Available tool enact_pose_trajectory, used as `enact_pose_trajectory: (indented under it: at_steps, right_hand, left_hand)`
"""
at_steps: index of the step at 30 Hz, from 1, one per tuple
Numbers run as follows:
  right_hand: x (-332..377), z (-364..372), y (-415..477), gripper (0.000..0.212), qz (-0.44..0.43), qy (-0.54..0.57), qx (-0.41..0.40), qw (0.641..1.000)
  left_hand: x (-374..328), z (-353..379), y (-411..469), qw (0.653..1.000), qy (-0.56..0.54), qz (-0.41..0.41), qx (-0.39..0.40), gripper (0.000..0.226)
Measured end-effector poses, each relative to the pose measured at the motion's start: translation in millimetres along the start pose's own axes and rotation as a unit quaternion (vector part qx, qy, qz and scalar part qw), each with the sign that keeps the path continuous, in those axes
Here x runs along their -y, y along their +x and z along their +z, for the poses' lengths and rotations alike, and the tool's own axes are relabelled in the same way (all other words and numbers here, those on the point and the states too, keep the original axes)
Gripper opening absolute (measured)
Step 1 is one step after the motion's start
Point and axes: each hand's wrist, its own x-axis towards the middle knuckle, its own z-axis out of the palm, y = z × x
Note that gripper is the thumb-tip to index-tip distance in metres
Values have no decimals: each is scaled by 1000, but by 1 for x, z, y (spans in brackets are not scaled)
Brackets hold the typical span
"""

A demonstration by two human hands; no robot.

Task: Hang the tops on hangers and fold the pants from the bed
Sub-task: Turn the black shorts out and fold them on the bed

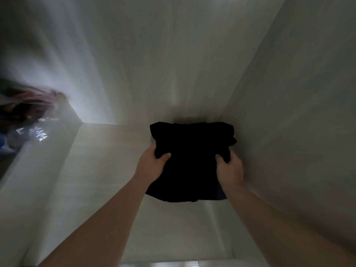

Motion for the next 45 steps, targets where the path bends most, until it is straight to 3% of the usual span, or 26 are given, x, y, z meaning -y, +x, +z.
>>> enact_pose_trajectory:
  at_steps: [3, 6, 11, 14, 19, 31, 36, 40, 45]
  right_hand:
    - [-19, 16, 27, 48, -17, -91, -12, 996]
    - [-47, 34, 20, 74, -39, -241, -21, 970]
    - [-103, 47, -23, 99, -98, -351, 85, 927]
    - [-121, 50, -25, 105, -117, -413, 125, 894]
    - [-132, 63, -12, 101, -99, -443, 134, 881]
    - [-118, 68, 25, 94, -89, -495, 156, 850]
    - [-113, 52, 1, 86, -84, -490, 183, 848]
    - [-98, 36, -38, 68, -85, -487, 185, 849]
    - [-76, 13, -100, 65, -93, -459, 197, 861]
  left_hand:
    - [18, 19, 28, 994, 99, -21, -29, 64]
    - [41, 42, 24, 966, 231, -85, -81, 80]
    - [86, 72, -27, 973, 174, -124, -91, 97]
    - [100, 79, -47, 977, 170, -89, -94, 98]
    - [111, 80, -41, 976, 213, -22, -49, 102]
    - [101, 68, 6, 952, 305, -25, -11, 90]
    - [103, 64, -25, 950, 306, -57, 8, 97]
    - [92, 56, -72, 947, 308, -82, 31, 88]
    - [71, 35, -148, 937, 331, -98, 46, 80]
